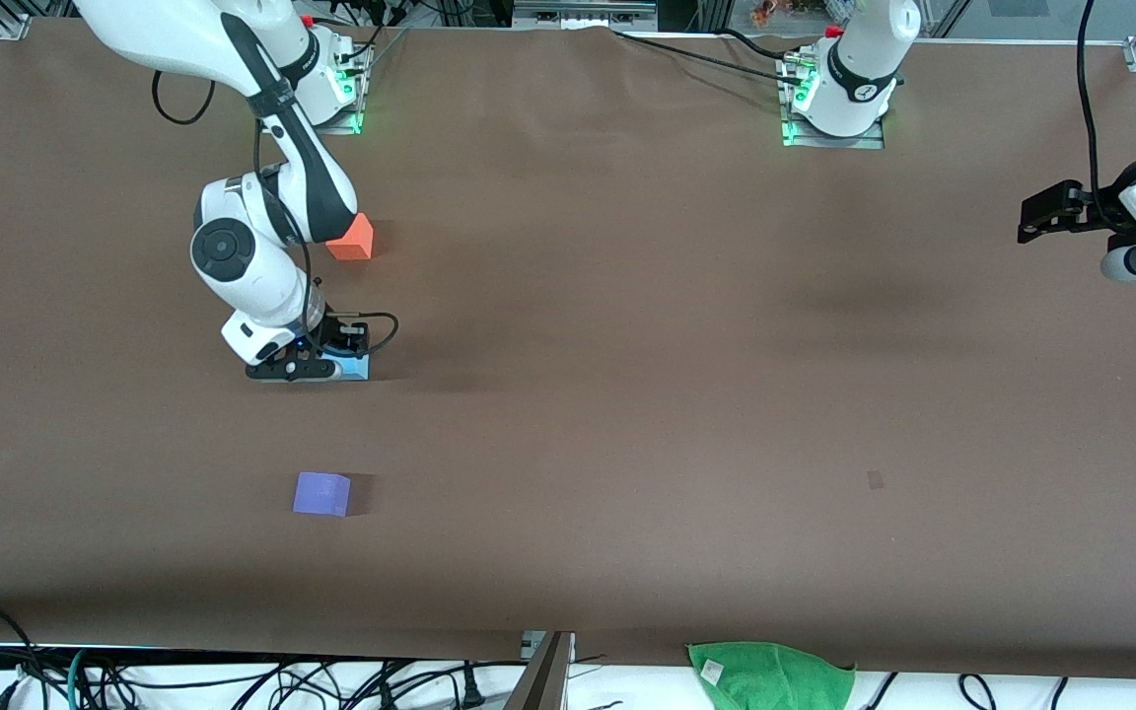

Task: Place blue block between orange and purple blocks
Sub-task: 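Carry the blue block with the right gripper toward the orange block, then set the blue block between the orange and purple blocks, open the right gripper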

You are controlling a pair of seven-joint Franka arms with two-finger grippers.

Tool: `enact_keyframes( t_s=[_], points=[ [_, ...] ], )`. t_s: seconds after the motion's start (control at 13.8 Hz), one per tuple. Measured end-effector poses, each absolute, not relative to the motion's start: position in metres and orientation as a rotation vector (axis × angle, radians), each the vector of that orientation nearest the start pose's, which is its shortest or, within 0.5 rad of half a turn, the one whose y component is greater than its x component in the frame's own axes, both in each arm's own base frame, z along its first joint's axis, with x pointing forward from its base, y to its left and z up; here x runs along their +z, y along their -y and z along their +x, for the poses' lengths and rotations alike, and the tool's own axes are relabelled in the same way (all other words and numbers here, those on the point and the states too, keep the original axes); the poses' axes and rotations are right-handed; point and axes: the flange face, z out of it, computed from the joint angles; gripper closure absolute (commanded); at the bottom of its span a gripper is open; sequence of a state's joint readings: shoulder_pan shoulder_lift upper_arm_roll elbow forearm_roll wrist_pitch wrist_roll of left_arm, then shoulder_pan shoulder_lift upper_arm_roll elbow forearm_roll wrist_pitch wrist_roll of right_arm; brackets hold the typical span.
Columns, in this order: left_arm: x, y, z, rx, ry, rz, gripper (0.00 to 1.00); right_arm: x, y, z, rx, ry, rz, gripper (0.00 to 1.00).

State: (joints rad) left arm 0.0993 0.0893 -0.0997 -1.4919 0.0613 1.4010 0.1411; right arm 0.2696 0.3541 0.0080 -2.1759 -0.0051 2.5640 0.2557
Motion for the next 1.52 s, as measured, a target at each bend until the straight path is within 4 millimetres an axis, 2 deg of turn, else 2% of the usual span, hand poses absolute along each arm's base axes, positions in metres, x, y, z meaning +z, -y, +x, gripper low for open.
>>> enact_keyframes(
  t_s=[0.14, 0.43, 0.65, 0.72, 0.87, 1.16, 1.3, 1.52],
  points=[
    [0.598, -0.009, 0.562, 0.283, -0.213, -3.082, 0.0, 0.222, -0.15, 0.539, -0.043, 0.031, -3.136, 0.49],
    [0.598, -0.009, 0.562, 0.283, -0.213, -3.086, 0.0, 0.219, -0.137, 0.54, -0.033, -0.004, -3.141, 0.48],
    [0.598, -0.009, 0.562, 0.283, -0.213, -3.086, 0.0, 0.217, -0.131, 0.541, -0.028, -0.023, -3.142, 0.42],
    [0.598, -0.009, 0.562, 0.283, -0.213, -3.087, 0.0, 0.217, -0.131, 0.541, -0.027, -0.024, -3.141, 0.37],
    [0.598, -0.009, 0.562, 0.283, -0.213, -3.088, 0.0, 0.217, -0.131, 0.541, -0.026, -0.025, -3.141, 0.01],
    [0.598, -0.01, 0.562, 0.284, -0.209, -3.089, 0.0, 0.219, -0.131, 0.542, -0.041, -0.025, -3.138, 0.01],
    [0.598, -0.011, 0.562, 0.284, -0.206, -3.089, 0.0, 0.235, -0.133, 0.548, -0.092, -0.024, -3.129, 0.01],
    [0.598, -0.012, 0.562, 0.284, -0.204, -3.089, 0.0, 0.278, -0.136, 0.562, -0.176, -0.018, -3.112, 0.01]
  ],
)
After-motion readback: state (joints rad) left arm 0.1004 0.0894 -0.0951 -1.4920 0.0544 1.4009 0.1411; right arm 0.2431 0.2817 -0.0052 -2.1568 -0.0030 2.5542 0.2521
